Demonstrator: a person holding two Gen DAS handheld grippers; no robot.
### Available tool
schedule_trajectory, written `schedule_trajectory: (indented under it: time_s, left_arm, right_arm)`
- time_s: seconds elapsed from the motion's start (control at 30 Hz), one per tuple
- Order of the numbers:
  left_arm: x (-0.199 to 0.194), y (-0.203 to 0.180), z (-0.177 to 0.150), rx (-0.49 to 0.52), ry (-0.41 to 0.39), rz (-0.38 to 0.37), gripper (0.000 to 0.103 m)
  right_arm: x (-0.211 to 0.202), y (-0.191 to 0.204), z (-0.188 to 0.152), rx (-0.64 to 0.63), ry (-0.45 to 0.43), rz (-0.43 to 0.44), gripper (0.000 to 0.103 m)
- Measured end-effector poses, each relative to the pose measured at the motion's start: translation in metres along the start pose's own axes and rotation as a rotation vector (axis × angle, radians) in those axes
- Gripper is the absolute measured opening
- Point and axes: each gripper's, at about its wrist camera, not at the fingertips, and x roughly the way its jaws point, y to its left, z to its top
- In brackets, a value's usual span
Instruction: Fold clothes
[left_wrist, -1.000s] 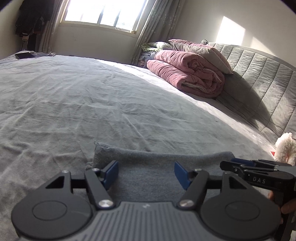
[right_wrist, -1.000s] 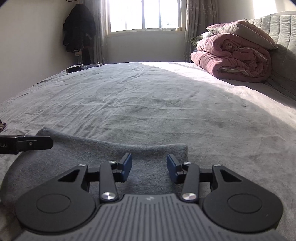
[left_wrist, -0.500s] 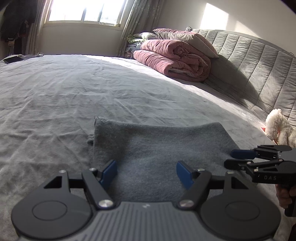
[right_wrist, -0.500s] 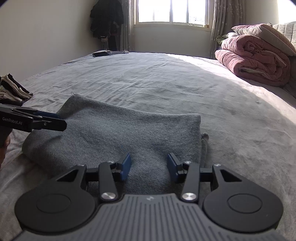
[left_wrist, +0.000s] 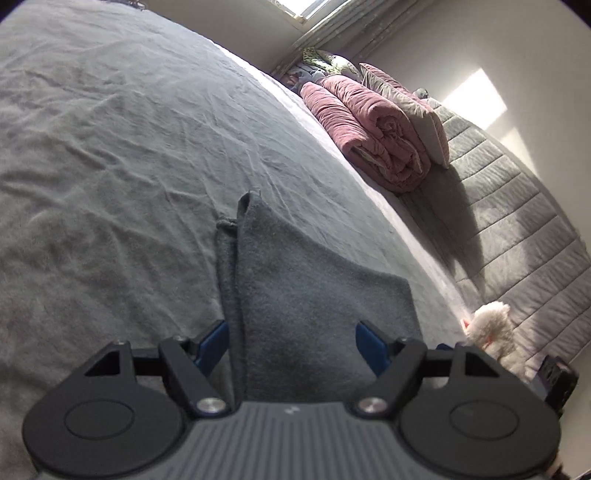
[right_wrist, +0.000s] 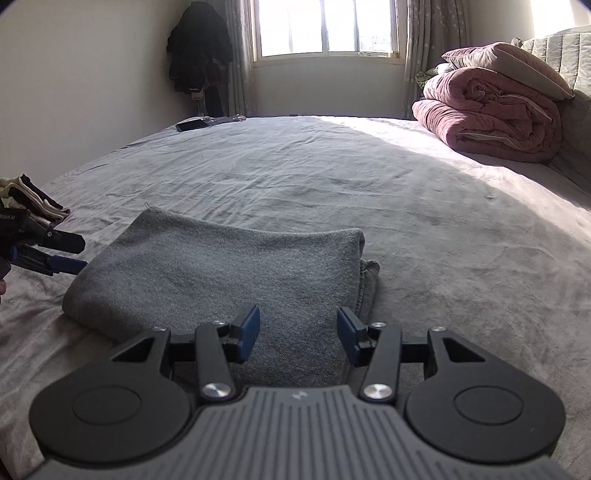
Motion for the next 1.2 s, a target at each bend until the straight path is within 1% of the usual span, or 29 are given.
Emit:
schedule_trajectory:
  time_s: [0.13,0.3,0.47,0.5,0.57,0.63,0.67,0.7,0.73,0.77,0.8,0.83,0.9,1.0,1.07,1.13,1.2]
  left_arm:
    - [0.009,0.017,0.004,-0.180,0.061,-0.047,0.076]
    - [0.028,0.024,0.005,-0.259,0.107,-0.049,0.075]
    - [0.043,0.018,0.004,-0.274,0.108,-0.067,0.075]
    - [0.045,0.017,0.004,-0.276,0.104,-0.068,0.073]
    - [0.050,0.014,0.004,-0.272,0.104,-0.062,0.067]
    - [0.053,0.013,0.003,-0.267,0.107,-0.055,0.057]
    - [0.054,0.013,0.003,-0.267,0.109,-0.052,0.054]
    - [0.055,0.013,0.003,-0.266,0.112,-0.049,0.047]
    - [0.055,0.013,0.003,-0.268,0.117,-0.046,0.037]
    - [0.055,0.014,0.003,-0.268,0.122,-0.046,0.034]
    - [0.054,0.013,0.004,-0.264,0.120,-0.044,0.030]
    - [0.053,0.012,0.004,-0.259,0.117,-0.041,0.028]
    - [0.050,0.006,0.005,-0.241,0.110,-0.042,0.026]
    - [0.045,-0.003,0.008,-0.233,0.103,-0.052,0.025]
    - [0.042,-0.011,0.010,-0.233,0.103,-0.060,0.025]
    - [0.042,-0.019,0.013,-0.238,0.106,-0.071,0.025]
    - [0.042,-0.027,0.015,-0.244,0.113,-0.084,0.024]
  right_arm:
    - [0.001,0.009,0.004,0.010,-0.006,0.034,0.050]
    - [0.006,0.017,0.008,0.048,-0.001,0.075,0.051]
    - [0.013,0.026,0.015,0.071,0.002,0.114,0.051]
    - [0.014,0.028,0.016,0.076,0.003,0.122,0.051]
    - [0.017,0.031,0.019,0.085,0.004,0.138,0.051]
    - [0.020,0.035,0.021,0.094,0.005,0.153,0.050]
    - [0.021,0.036,0.023,0.099,0.006,0.161,0.050]
    - [0.022,0.038,0.024,0.104,0.006,0.169,0.049]
    - [0.024,0.040,0.025,0.108,0.007,0.177,0.040]
    - [0.025,0.041,0.026,0.115,0.010,0.186,0.029]
    - [0.027,0.042,0.027,0.125,0.017,0.198,0.027]
    - [0.029,0.042,0.028,0.136,0.022,0.208,0.027]
    - [0.031,0.043,0.030,0.157,0.032,0.228,0.022]
    - [0.034,0.043,0.031,0.182,0.047,0.256,0.022]
    - [0.038,0.042,0.029,0.205,0.073,0.268,0.021]
    - [0.047,0.039,0.025,0.235,0.128,0.271,0.021]
    - [0.062,0.036,0.017,0.274,0.221,0.263,0.017]
